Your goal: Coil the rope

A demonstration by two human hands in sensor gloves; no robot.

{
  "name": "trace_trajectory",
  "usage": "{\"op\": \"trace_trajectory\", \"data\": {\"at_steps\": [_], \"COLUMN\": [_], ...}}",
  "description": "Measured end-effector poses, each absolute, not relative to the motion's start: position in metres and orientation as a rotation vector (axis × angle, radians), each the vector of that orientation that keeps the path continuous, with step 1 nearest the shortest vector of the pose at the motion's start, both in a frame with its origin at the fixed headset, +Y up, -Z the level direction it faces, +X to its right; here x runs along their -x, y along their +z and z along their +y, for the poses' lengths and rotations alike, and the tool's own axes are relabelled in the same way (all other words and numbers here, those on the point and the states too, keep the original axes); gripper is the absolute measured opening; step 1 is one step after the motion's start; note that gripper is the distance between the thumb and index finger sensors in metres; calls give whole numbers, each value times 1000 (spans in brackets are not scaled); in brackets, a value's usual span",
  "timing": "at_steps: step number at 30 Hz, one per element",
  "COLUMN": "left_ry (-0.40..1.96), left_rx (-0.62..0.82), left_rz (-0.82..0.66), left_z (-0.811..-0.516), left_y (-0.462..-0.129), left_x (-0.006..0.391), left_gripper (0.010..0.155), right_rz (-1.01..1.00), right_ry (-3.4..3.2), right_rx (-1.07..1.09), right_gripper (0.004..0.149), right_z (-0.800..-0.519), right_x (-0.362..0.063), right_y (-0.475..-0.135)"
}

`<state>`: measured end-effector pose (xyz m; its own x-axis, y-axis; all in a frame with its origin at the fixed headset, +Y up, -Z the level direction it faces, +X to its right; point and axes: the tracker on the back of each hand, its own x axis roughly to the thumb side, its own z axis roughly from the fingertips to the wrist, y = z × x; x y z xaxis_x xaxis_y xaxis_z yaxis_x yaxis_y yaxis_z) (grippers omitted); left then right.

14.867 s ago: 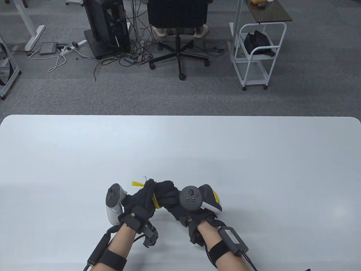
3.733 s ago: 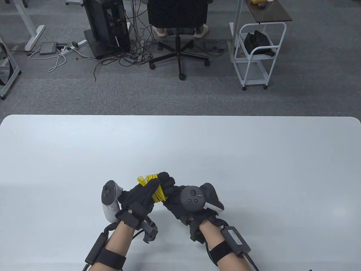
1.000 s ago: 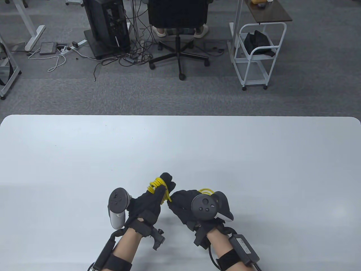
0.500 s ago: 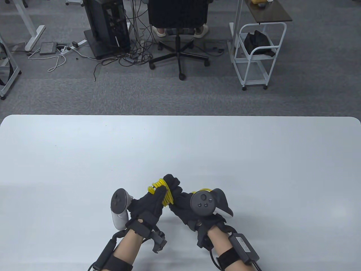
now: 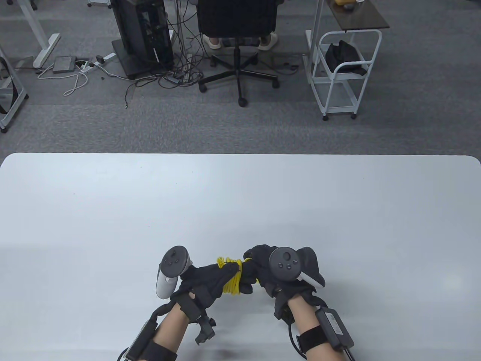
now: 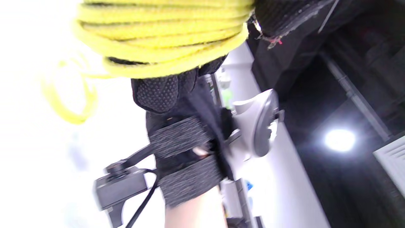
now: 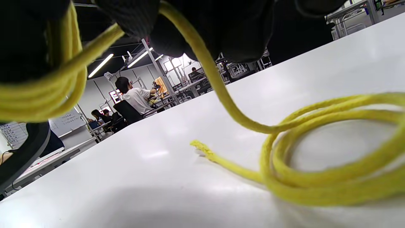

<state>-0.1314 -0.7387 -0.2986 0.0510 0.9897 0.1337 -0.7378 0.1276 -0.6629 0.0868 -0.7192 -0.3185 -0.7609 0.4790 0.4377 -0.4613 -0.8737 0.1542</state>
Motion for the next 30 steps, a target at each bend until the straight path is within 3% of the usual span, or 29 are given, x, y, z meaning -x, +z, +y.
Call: {"op": "trace_trajectory", "data": {"at_steps": [12,19,23,30], "left_ry": [1112,1344,1341,1420], "left_rx": [618,514,323,160], "left_rz": [-530,-465,-363,-261], "left_z": [-748,-745,-743,-739], "left_y": [-301,-302,-302,-303], "left_x": [131,145,152,165], "left_gripper": [62,66,66,62], "right_rz": [-5,-155,-202,-197], "right_ry": [2429,2378,2408,2469], "right_rx": [-686,-704,-781,-878], "right_gripper": [41,41,41,42], "right_z": [-708,-700,-698,-703], "right_x": [-79,-68,-57,-42], "right_y": [-312,-302,-294,-286]}}
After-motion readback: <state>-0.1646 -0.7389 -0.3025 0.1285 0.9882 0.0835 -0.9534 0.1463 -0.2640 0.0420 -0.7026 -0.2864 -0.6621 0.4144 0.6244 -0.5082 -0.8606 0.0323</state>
